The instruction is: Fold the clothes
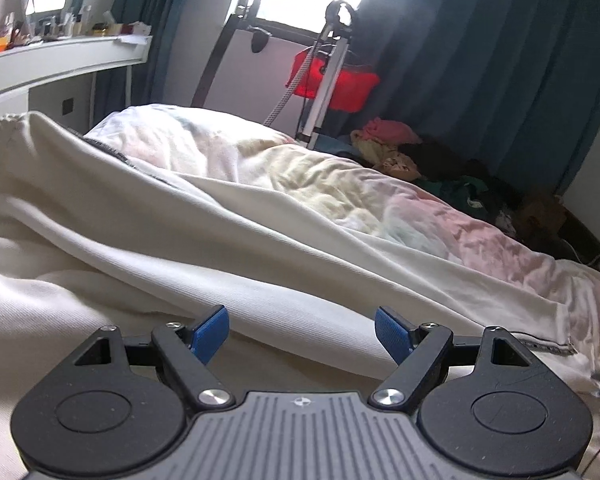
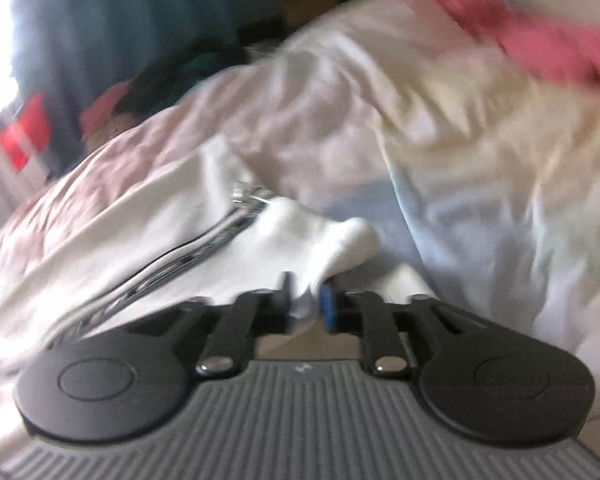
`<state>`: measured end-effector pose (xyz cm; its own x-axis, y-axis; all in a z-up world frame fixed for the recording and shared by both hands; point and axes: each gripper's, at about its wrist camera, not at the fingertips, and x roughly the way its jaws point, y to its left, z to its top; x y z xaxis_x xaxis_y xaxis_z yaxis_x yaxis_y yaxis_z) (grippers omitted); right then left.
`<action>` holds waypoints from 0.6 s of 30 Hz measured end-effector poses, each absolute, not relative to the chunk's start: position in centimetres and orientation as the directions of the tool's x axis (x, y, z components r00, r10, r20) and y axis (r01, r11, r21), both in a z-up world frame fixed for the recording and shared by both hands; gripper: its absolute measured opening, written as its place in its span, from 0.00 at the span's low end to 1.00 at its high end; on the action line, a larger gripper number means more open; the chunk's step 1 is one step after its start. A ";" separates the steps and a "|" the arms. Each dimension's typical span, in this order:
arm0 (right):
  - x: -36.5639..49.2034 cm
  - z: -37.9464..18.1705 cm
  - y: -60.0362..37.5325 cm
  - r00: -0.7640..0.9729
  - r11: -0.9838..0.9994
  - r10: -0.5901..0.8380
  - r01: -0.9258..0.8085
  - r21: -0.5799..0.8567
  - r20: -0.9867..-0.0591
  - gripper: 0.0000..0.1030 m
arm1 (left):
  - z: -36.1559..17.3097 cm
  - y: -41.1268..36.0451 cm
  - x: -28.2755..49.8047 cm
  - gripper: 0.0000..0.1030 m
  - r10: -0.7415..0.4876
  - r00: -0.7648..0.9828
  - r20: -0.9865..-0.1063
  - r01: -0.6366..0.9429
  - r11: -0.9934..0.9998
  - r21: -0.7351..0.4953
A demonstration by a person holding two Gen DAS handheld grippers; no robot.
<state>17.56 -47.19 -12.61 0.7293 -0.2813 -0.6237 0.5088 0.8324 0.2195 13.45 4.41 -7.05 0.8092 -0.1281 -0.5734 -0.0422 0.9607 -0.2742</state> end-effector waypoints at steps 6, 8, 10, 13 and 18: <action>11.7 -7.6 -40.5 0.849 0.907 -0.109 0.298 0.298 -0.516 0.83 | -6.3 3.5 11.7 0.80 -0.180 0.791 -0.585 0.016 0.962 -0.274; 9.5 -6.2 -37.8 0.866 0.920 -0.062 0.242 0.309 -0.496 0.83 | -5.8 3.0 10.7 0.80 -0.173 0.802 -0.572 0.036 0.969 -0.243; 7.5 -5.0 -35.3 0.881 0.935 -0.027 0.190 0.300 -0.472 0.83 | -5.2 2.4 9.6 0.80 -0.169 0.812 -0.558 0.055 0.975 -0.216; 4.9 -3.8 -32.3 0.901 0.958 0.003 0.122 0.260 -0.433 0.83 | -4.3 1.8 7.7 0.81 -0.178 0.828 -0.531 0.088 0.978 -0.190; 2.1 -3.2 -28.8 0.911 0.976 0.036 0.055 0.209 -0.410 0.83 | -3.3 0.5 4.9 0.83 -0.156 0.861 -0.484 0.137 0.988 -0.074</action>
